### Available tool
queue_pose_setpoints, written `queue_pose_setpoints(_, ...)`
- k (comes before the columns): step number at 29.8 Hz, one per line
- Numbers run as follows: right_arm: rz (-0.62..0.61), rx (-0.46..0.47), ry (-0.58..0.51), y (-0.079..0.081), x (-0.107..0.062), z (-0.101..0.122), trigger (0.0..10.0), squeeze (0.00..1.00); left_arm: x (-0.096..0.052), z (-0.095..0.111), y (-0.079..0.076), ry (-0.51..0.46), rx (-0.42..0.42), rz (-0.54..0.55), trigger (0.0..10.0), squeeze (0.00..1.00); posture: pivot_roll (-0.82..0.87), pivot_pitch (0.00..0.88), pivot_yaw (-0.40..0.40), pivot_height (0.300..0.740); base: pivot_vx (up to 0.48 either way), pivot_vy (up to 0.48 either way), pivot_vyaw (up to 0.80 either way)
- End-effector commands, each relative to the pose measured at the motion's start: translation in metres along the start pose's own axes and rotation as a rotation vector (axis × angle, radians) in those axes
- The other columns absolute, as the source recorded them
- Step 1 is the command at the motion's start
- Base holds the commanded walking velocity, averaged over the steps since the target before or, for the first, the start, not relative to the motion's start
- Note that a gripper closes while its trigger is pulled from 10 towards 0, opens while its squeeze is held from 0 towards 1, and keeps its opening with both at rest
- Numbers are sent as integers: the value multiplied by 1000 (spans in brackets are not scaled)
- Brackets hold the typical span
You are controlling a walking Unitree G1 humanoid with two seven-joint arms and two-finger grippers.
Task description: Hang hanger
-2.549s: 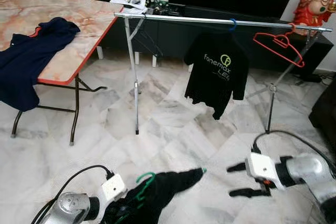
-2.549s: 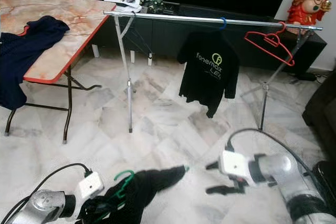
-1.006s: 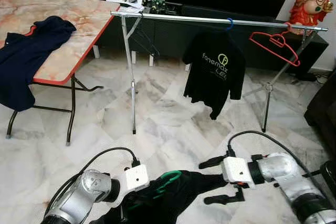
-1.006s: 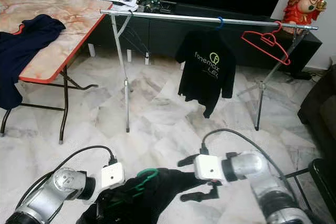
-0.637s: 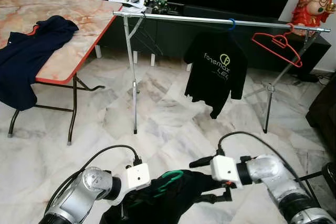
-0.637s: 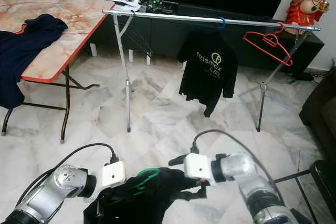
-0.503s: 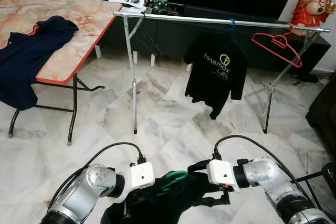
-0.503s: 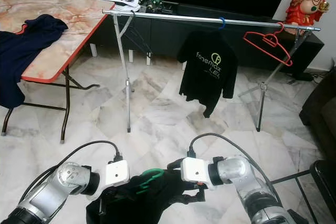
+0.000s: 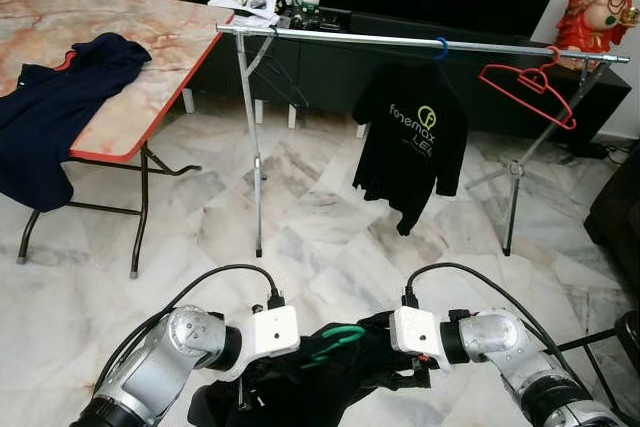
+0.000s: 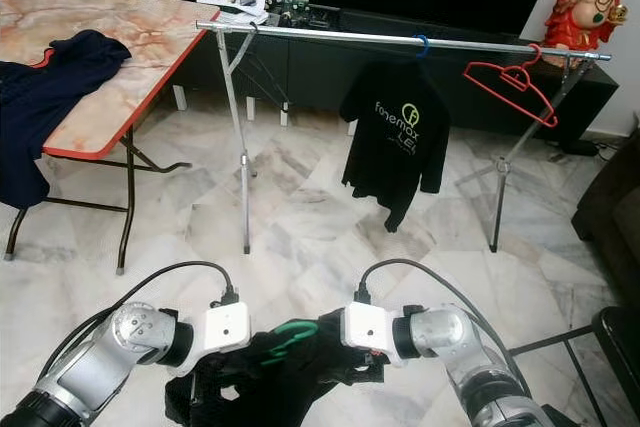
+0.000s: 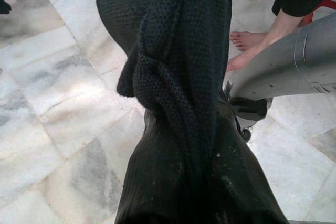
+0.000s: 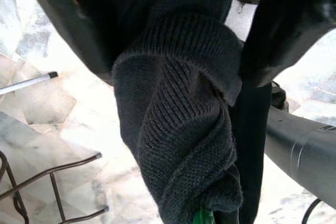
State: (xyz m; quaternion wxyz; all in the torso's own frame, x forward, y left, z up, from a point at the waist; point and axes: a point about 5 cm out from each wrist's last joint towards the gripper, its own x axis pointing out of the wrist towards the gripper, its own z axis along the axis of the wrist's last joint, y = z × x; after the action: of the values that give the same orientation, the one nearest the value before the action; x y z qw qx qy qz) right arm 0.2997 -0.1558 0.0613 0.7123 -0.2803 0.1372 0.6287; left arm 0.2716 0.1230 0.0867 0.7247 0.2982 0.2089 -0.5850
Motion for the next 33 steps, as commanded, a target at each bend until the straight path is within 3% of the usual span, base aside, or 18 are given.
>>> queue_pose_setpoints(1,-7,8,8,1,0,-2,0,0,0,15,3,-29,58,-5,0,0,77,27,-104,740,0,0,0)
queue_pose_setpoints(14,-41,95,-62,-1,4,0,0,0,2,22,2,-49,73,-9,0,0,81,28,-107,740,0,0,0)
queue_pose_setpoints(33,92,168,-84,10,3,-5,0,0,-1,27,5,-82,66,7,0,0,80,57,-108,740,0,0,0)
